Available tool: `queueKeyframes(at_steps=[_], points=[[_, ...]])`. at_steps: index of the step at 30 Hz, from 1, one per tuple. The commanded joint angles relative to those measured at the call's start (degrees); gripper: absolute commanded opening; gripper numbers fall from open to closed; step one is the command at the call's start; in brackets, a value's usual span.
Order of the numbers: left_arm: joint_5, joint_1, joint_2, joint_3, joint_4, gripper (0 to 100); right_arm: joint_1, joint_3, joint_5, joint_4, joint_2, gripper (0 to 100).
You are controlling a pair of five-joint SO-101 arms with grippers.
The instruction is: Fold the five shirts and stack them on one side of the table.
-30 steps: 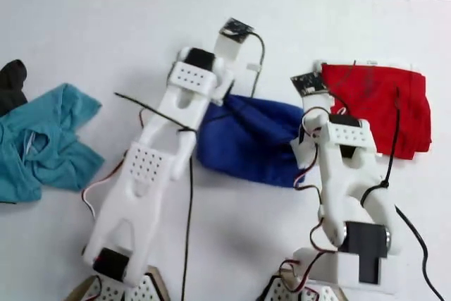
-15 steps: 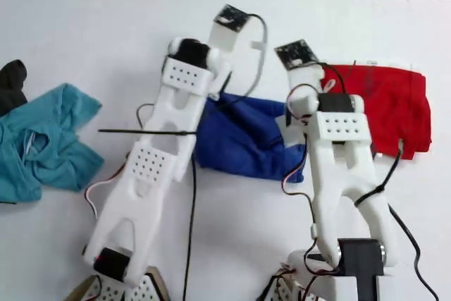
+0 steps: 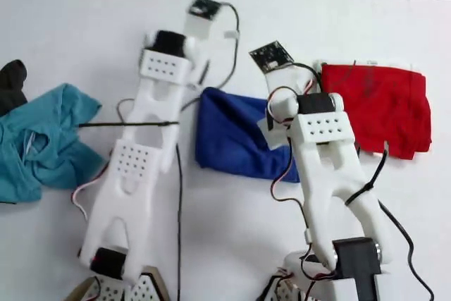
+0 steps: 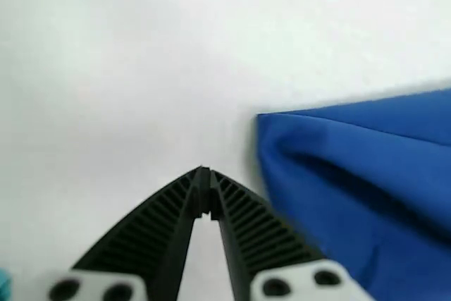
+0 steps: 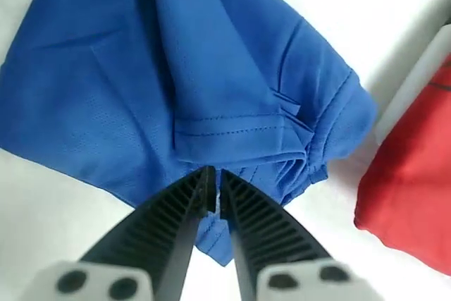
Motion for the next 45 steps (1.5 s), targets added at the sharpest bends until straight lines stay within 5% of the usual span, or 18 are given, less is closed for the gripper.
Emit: queueKeyframes(at_steps=[1, 9, 14, 29, 38, 45], points=[[0.3, -3.8, -10.5, 5.1, 1.3, 3, -1.3, -2.4, -0.5, -0.7, -2.3, 2.2], [0.1, -10.7, -33.7, 28.9, 1.2, 3, -5.2, -1.7, -0.5, -0.7, -2.3, 2.4], [-2.1, -12.9, -47.1, 40.0, 0.8, 3, -5.5, 0.0, -0.1, -0.7, -2.3, 12.2], [-2.5, -18.5, -64.5, 63.3, 0.3, 3, -5.2, 10.4, 0.2, -9.5, -2.3, 15.5], [-4.0, -18.5, -83.3, 92.4, -16.0, 3, -3.7, 11.6, 3.4, -14.9, 1.0, 15.5], [-4.2, -18.5, -84.3, 98.9, -17.8, 3, 2.2, 9.1, 4.6, -17.3, 10.9, 15.5]])
